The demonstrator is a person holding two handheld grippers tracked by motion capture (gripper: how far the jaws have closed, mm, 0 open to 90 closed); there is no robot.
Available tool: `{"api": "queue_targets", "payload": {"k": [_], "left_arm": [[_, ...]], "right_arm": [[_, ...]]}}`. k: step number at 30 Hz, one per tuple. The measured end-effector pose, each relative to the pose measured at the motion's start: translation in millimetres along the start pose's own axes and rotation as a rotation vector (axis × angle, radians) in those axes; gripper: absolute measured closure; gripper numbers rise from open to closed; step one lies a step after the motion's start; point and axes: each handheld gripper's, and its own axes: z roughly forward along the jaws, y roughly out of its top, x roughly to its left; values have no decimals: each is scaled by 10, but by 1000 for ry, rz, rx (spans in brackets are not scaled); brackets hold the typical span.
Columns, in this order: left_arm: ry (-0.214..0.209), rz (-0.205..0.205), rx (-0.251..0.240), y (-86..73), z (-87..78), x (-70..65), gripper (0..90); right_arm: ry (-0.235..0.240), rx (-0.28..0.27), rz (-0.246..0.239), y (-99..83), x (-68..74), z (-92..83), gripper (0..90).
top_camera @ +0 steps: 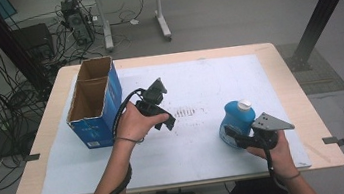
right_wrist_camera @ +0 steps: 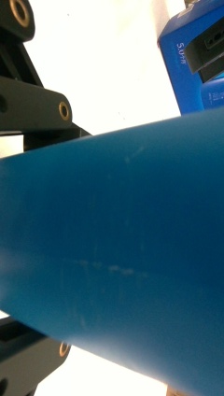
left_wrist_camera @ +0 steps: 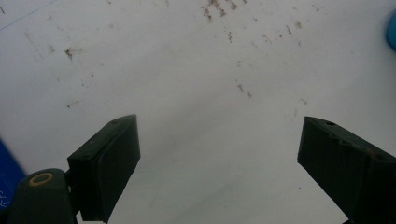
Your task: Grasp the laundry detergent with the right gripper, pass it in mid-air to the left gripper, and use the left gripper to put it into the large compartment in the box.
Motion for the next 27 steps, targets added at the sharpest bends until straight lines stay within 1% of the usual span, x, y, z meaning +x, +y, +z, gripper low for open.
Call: {"api": "queue_targets", "payload": {"k": [3, 6, 9, 13, 16, 18, 19, 20, 21, 22, 23, 24, 25, 26, 27], "left_arm": [[-1, 4, -1, 0, 1, 0, 134], [5, 15, 5, 7, -10, 1, 134], [10, 22, -3, 5, -50, 4, 133], [7, 46, -9, -3, -128, 4, 131], [3, 58, -13, 1, -199, 3, 130], [3, 76, -19, 6, -274, 2, 130], [3, 76, -19, 6, -274, 2, 130], [-3, 95, -18, 11, -340, -2, 130], [-7, 108, -20, 17, -390, -12, 130], [-7, 108, -20, 17, -390, -12, 130], [-16, 131, -24, 25, -460, -26, 131], [-20, 151, -28, 34, -525, -41, 131], [-20, 151, -28, 34, -525, -41, 131], [-29, 178, -40, 49, -638, -64, 131], [-32, 197, -47, 56, -693, -82, 132]], "right_arm": [[2, -7, -4, -6, 0, 0, 431], [8, 0, -7, 7, -4, 3, 432], [15, 4, -14, 31, -6, 1, 433], [47, 3, 10, 133, -39, -16, 432], [74, 11, 7, 250, -64, -27, 432], [100, 15, 7, 329, -87, -26, 432], [100, 15, 7, 329, -87, -26, 432], [128, 19, 2, 402, -107, -19, 432], [147, 22, -2, 435, -120, -10, 431], [147, 22, -2, 435, -120, -10, 431], [181, 27, -3, 497, -147, 12, 431], [196, 25, -6, 517, -155, 19, 431], [226, 23, -8, 553, -173, 33, 431], [251, 21, -9, 581, -190, 47, 431], [279, 21, -15, 609, -207, 59, 431]]}}
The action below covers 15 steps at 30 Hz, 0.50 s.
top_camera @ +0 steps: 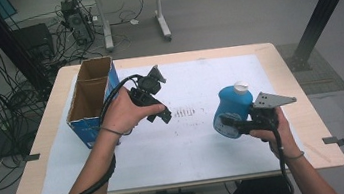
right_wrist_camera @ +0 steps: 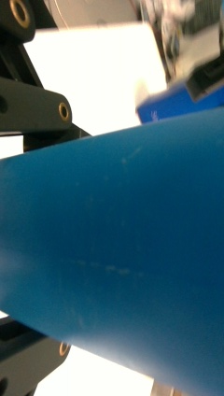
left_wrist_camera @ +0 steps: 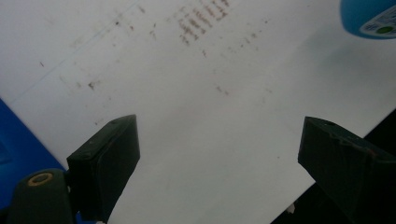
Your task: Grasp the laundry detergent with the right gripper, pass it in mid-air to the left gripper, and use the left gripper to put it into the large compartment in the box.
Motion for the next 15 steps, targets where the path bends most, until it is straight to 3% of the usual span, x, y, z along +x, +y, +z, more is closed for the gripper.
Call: {"api": "queue_targets", "payload": {"k": [2, 3, 5, 6, 15], "left_arm": [[-3, 22, -6, 15, -53, -13, 130], [-6, 68, -9, 42, -143, -46, 130], [-10, 82, -4, 58, -194, -61, 130], [-18, 117, -7, 74, -257, -87, 130], [-56, 251, -19, 143, -499, -218, 129]], "right_arm": [[40, 0, 1, 55, -38, 19, 431], [62, 1, 0, 81, -58, 27, 430], [80, 0, 4, 106, -74, 34, 430], [119, -6, 5, 157, -103, 40, 430], [256, 12, -41, 384, -129, 73, 430]]}}
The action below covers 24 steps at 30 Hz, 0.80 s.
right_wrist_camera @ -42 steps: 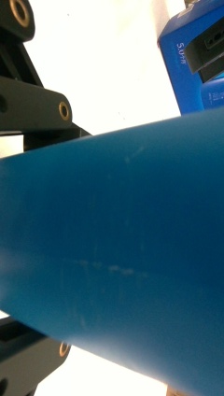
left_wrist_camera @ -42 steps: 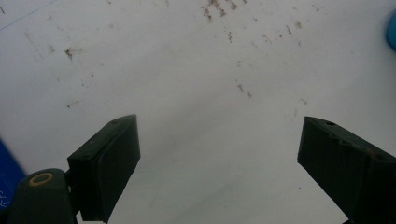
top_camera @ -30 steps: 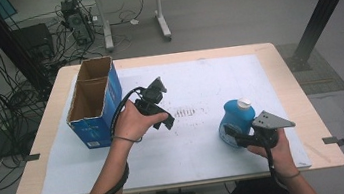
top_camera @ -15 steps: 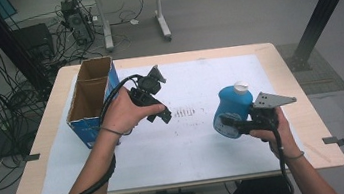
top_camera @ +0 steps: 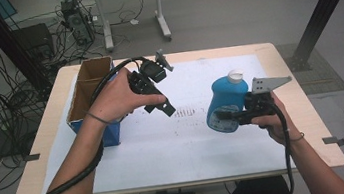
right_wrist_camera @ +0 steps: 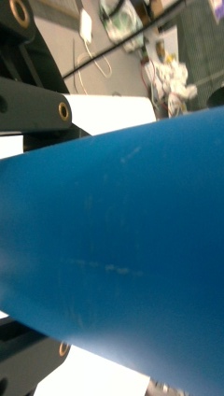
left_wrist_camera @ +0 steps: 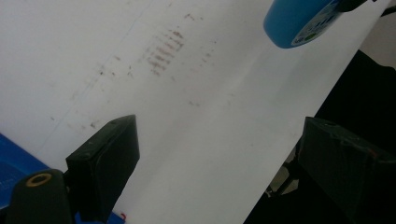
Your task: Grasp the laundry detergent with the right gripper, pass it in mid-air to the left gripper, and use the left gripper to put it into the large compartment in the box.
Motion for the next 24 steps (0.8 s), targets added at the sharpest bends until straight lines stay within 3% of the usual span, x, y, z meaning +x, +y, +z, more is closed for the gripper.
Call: {"api": "queue_targets", "payload": {"k": [10, 12, 24], "left_arm": [[-27, 123, 22, 127, -142, -178, 130], [-37, 165, 19, 160, -164, -230, 130], [-83, 268, 24, 242, -250, -409, 132]], "right_arm": [[123, 42, -30, 154, 21, 97, 431], [160, 54, -40, 201, 51, 135, 431], [282, 93, -102, 330, 147, 223, 432]]}}
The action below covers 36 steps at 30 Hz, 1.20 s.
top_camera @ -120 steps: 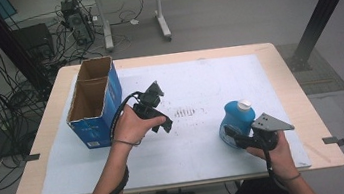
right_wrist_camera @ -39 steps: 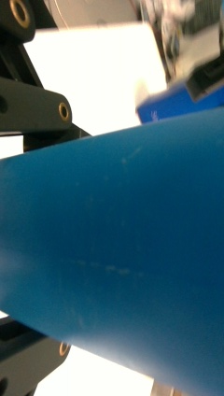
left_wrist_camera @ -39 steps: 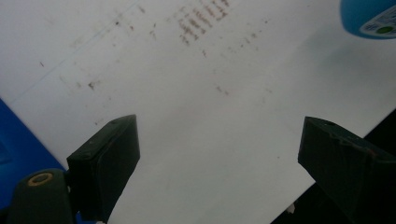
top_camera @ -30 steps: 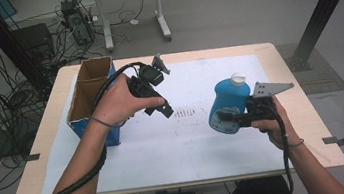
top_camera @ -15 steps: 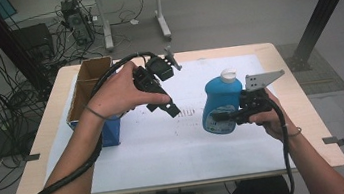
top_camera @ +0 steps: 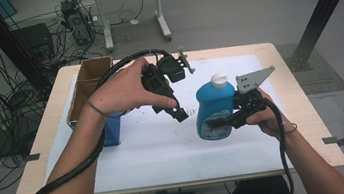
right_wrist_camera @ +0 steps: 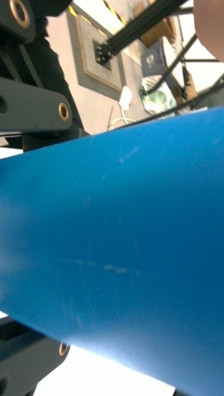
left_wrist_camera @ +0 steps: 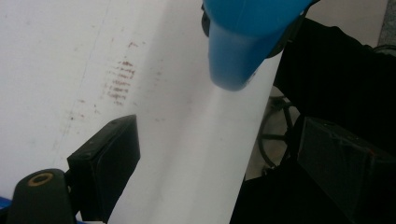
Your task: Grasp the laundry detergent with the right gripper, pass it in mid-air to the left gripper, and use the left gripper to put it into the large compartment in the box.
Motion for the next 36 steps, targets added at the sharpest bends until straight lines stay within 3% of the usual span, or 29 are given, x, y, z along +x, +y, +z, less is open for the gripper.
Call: {"api": "queue_targets", "payload": {"k": [8, 17, 24, 36], "left_arm": [[-11, 53, 17, 115, -11, -95, 135], [-13, 85, 7, 198, 15, -176, 135], [-25, 112, 18, 250, 46, -241, 135], [-12, 131, 16, 324, 81, -316, 137]], "right_arm": [[58, 32, -30, 74, 53, 99, 432], [98, 47, -55, 128, 100, 217, 432], [117, 60, -85, 197, 139, 305, 432], [142, 79, -90, 223, 172, 437, 431]]}}
